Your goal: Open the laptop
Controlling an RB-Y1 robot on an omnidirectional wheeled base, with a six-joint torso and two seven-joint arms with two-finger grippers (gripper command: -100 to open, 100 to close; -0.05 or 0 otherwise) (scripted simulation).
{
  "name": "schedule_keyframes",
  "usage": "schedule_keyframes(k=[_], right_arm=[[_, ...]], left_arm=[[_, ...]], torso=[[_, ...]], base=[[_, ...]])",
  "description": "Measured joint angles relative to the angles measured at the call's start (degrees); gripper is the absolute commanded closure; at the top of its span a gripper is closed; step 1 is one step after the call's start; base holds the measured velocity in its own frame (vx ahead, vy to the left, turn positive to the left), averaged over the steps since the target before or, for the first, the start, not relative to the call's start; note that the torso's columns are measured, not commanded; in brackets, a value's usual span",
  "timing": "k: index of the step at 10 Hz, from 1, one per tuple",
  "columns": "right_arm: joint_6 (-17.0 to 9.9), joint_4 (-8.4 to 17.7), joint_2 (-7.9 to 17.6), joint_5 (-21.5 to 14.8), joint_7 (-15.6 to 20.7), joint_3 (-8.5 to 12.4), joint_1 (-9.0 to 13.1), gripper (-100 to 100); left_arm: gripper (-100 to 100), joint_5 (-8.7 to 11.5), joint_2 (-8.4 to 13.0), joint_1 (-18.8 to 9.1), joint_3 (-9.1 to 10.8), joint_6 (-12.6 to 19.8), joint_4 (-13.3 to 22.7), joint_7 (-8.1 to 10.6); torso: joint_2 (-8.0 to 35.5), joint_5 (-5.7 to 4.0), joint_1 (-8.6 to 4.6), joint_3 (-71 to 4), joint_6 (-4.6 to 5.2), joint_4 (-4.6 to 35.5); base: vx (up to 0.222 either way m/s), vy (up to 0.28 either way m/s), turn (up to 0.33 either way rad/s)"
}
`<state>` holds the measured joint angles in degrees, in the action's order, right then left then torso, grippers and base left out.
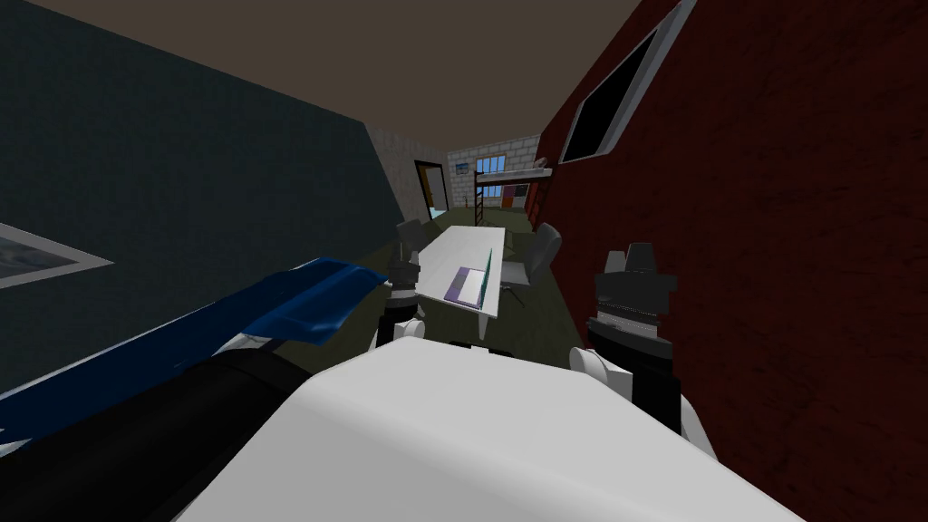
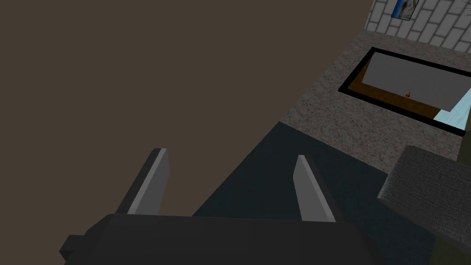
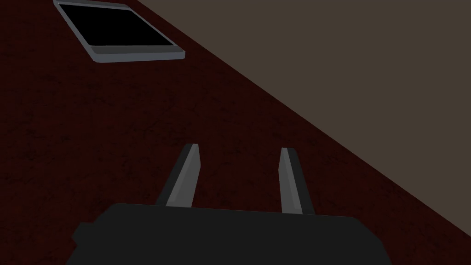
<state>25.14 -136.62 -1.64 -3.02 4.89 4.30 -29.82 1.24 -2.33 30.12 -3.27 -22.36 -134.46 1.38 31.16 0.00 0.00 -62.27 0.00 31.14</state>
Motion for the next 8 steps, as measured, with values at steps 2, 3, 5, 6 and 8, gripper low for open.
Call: schedule_keyframes(k=[2,3,5,6,8], right_arm=[[0.00,0.00,0.00,0.00,0.00,0.00,0.00,0],[0.00,0.02,0.00,0.00,0.00,0.00,0.00,0],[-0.01,0.03,-0.01,0.00,0.00,-0.01,0.00,0],[-0.01,0.03,-0.01,0.00,0.00,-0.01,0.00,0],[-0.01,0.03,-0.01,0.00,0.00,-0.01,0.00,0]], left_arm=[[-100,0.00,0.00,0.00,0.00,0.00,0.00,0.00],[-100,-0.11,1.37,0.00,-0.03,0.17,0.09,-0.06],[-100,-0.33,4.82,0.03,0.15,0.82,0.34,-0.17],[-100,-0.56,6.25,0.15,0.10,1.06,0.61,-0.28],[-100,-1.19,8.89,0.19,0.21,2.41,1.12,-0.63]], torso=[[8.46,0.00,0.00,-16.92,0.00,8.46],[10.40,0.00,-0.01,-20.86,0.00,10.35],[11.08,-0.02,-0.06,-22.23,0.00,11.08],[11.12,-0.01,-0.05,-22.28,0.00,11.12],[11.14,-0.03,-0.12,-22.29,0.01,11.14]], base=[[0.002,-0.005,-0.008],[-0.005,-0.024,-0.021],[-0.009,-0.039,-0.024],[-0.012,-0.048,-0.032],[-0.012,-0.081,-0.053]])
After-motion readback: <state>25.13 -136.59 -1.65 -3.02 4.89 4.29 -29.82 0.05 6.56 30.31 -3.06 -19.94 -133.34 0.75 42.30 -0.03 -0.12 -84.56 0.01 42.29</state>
